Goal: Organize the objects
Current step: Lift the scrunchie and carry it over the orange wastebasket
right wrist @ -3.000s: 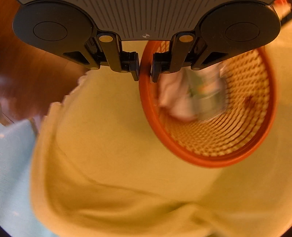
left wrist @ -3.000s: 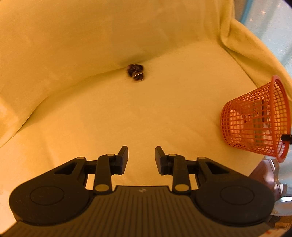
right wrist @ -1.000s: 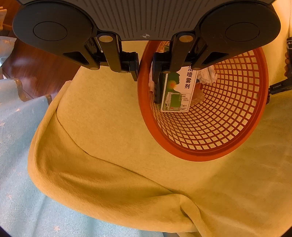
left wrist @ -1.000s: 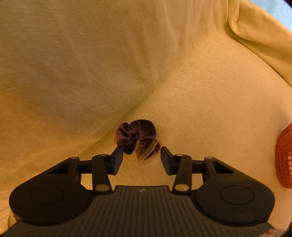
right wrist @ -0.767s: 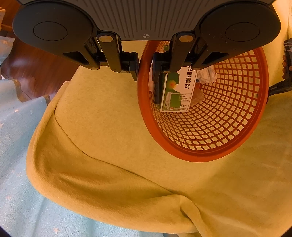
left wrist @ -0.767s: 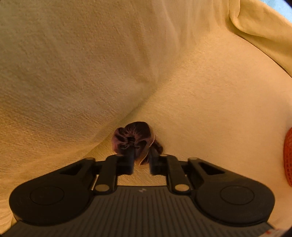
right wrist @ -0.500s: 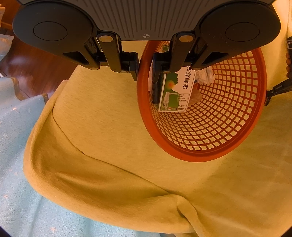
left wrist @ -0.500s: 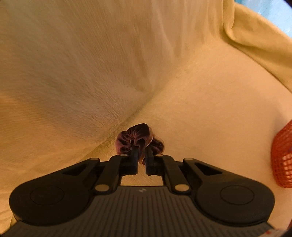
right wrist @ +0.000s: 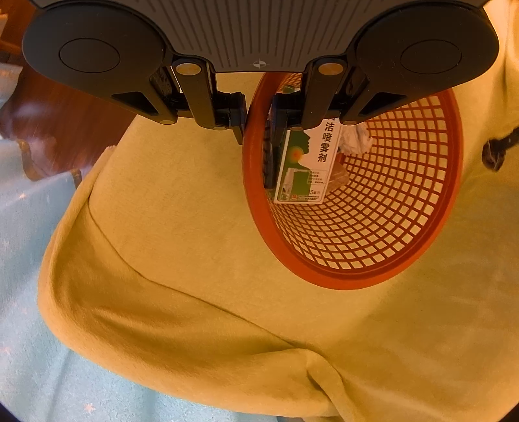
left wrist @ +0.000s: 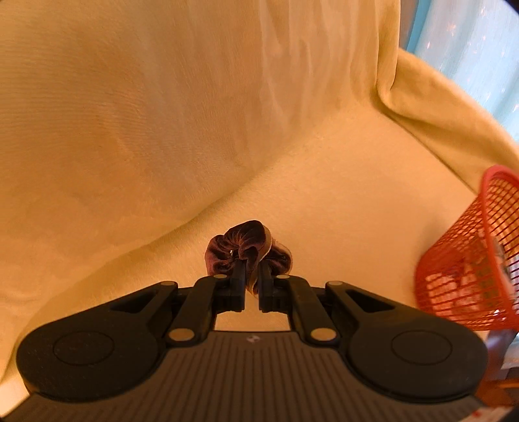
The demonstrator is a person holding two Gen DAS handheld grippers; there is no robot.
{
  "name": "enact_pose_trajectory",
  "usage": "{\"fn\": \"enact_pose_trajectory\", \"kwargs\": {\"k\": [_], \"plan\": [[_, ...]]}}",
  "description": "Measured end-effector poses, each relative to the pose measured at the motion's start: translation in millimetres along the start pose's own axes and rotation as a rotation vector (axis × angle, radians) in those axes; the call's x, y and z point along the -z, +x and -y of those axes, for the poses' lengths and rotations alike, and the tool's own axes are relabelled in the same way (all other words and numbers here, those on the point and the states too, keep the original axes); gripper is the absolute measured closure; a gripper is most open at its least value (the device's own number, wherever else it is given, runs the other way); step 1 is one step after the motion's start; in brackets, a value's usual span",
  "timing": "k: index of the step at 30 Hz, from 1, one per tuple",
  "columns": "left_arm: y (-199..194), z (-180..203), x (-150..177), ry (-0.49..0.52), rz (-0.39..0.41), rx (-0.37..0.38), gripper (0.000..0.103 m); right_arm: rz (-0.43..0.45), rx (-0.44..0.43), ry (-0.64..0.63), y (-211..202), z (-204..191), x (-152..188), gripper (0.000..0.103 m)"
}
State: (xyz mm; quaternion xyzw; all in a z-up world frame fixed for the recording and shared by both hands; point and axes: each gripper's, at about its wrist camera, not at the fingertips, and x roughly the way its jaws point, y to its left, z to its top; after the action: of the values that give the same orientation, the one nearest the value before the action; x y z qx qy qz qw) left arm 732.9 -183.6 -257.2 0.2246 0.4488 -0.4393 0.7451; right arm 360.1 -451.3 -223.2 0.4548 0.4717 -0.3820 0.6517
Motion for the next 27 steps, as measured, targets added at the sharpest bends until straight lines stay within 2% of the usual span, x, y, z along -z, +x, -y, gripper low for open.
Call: {"fn": "enact_pose_trajectory", "kwargs": {"k": [6,14,27], "plan": [[-29.3,19.8,9.0,-0.009,0.006,0.031,0.099,-0.014,-0.037,0.07,-6.1,-0.2,1.0,0.093],[-57.7,49.4,20.0,-0.004,0.018,0.056,0.099,-0.031,-0.056,0.098,-13.2,6.7,8.3,0.094],[-73.8,95.0,37.4,0.022,0.0,0.078,0.099,-0.048,-0.039,0.204,-34.2,62.8,27.4,0.096]]}}
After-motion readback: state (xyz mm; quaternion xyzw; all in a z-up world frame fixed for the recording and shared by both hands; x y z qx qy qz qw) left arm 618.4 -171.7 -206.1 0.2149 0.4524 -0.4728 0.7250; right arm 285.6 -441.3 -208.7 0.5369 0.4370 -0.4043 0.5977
